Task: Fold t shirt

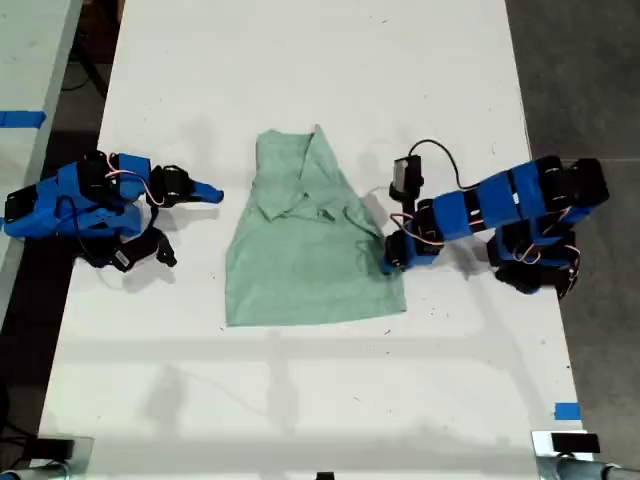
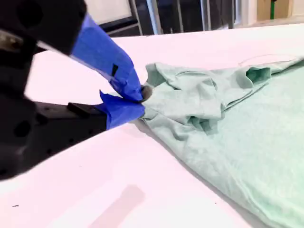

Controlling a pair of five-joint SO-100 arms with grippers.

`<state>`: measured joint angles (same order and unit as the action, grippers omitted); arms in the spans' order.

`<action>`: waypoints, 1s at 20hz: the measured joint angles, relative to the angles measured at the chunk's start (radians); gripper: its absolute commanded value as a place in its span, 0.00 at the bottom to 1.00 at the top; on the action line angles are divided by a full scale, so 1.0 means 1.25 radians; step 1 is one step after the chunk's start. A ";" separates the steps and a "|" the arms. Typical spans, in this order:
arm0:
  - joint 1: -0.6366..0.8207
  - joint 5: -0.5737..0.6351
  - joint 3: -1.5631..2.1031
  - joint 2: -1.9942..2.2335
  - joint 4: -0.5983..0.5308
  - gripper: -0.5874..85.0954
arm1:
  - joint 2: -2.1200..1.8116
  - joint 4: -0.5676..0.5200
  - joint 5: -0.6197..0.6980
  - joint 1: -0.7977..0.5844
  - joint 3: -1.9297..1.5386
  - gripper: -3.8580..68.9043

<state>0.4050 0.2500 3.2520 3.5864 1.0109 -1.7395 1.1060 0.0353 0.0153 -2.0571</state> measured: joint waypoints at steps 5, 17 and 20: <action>0.000 0.000 0.000 0.000 0.000 0.00 | 0.004 0.081 0.037 0.000 0.055 0.08; 0.000 0.000 0.000 0.000 0.000 0.00 | 0.312 0.314 0.150 0.026 0.755 0.08; 0.000 0.000 0.000 0.000 0.000 0.00 | 0.404 0.276 0.172 0.026 0.821 0.08</action>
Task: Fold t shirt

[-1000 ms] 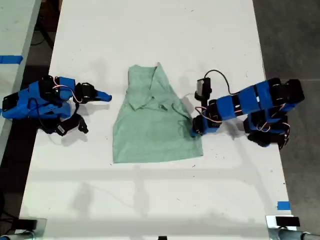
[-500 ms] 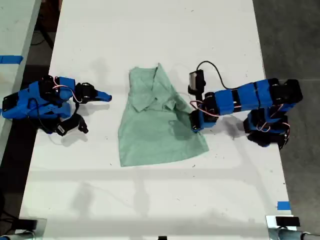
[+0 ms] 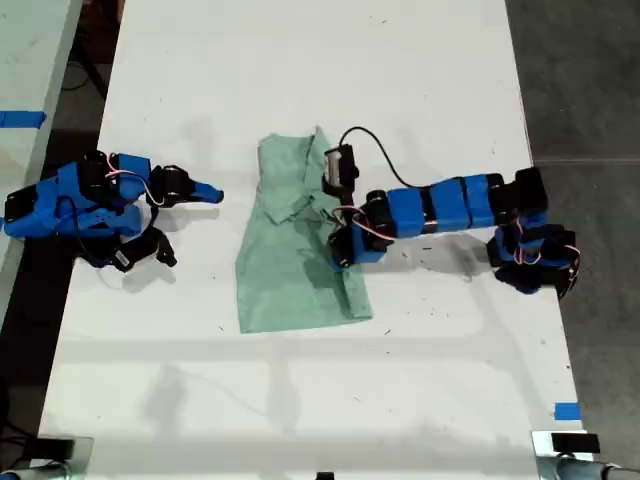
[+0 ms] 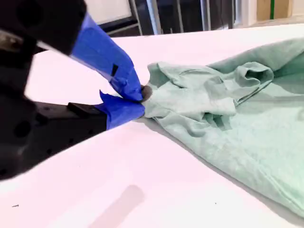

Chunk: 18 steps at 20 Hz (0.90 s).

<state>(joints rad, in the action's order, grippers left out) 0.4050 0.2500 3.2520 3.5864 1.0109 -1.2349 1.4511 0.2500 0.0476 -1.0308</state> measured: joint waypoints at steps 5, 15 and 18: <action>0.000 0.000 0.000 0.000 0.000 0.00 | 0.071 -0.097 0.055 0.000 0.000 0.49; 0.000 0.000 0.000 0.000 0.000 0.00 | -0.241 0.097 0.020 -0.005 -0.160 0.07; 0.000 0.000 0.000 0.000 0.000 0.00 | -0.461 0.042 0.015 -0.017 -0.434 0.07</action>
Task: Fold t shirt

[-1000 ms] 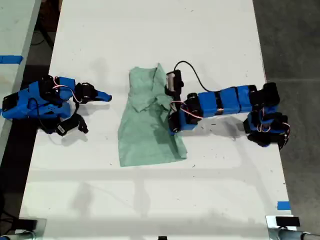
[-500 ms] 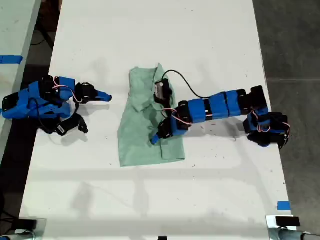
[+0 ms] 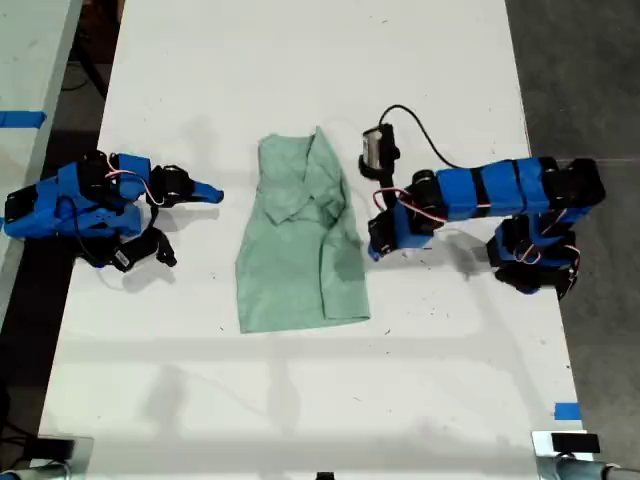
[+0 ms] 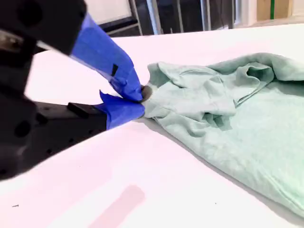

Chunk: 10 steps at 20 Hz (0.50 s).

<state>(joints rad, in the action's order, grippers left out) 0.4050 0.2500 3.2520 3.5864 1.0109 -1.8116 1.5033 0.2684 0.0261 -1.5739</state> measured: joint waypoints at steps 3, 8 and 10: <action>0.000 0.000 0.000 0.000 0.000 0.00 | -0.247 -0.099 -0.012 -0.009 -0.320 0.07; 0.000 0.000 0.000 0.000 0.000 0.00 | -0.463 -0.350 0.002 -0.037 -0.801 0.07; 0.000 0.000 0.000 0.000 0.000 0.00 | -0.512 -0.423 0.009 -0.049 -0.906 0.07</action>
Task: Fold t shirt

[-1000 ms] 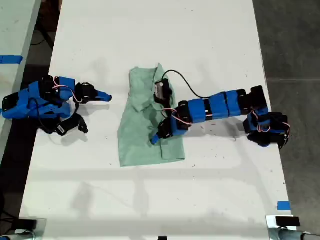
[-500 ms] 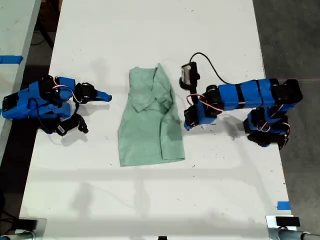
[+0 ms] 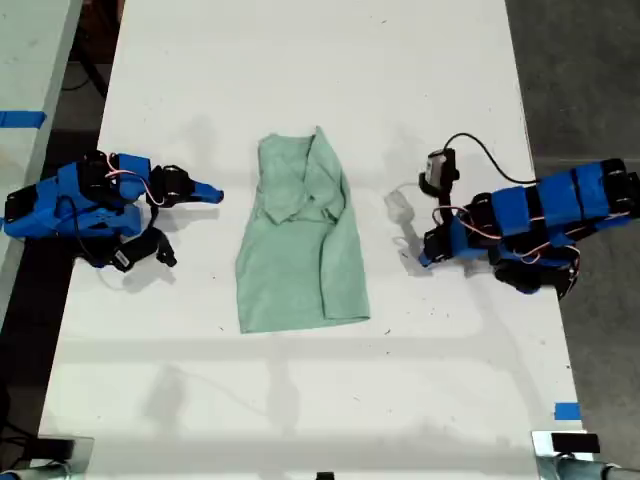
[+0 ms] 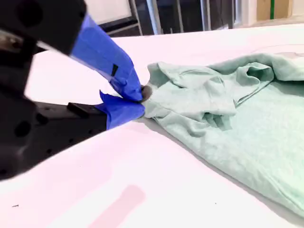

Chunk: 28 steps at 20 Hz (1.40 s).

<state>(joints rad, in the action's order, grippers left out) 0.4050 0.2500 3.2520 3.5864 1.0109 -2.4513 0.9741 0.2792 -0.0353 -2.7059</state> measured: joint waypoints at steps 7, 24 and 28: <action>0.000 0.000 0.000 0.000 0.000 0.00 | -0.302 -0.043 0.096 -0.071 -0.214 0.07; 0.000 0.004 0.000 0.002 0.000 0.00 | -0.828 0.287 0.128 -0.160 -0.275 0.08; 0.000 0.004 0.000 0.002 0.000 0.00 | -0.828 0.287 0.128 -0.160 -0.275 0.08</action>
<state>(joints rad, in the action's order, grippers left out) 0.4050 0.2546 3.2520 3.5895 1.0109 -3.4867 1.3330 0.4387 -0.2347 -3.0496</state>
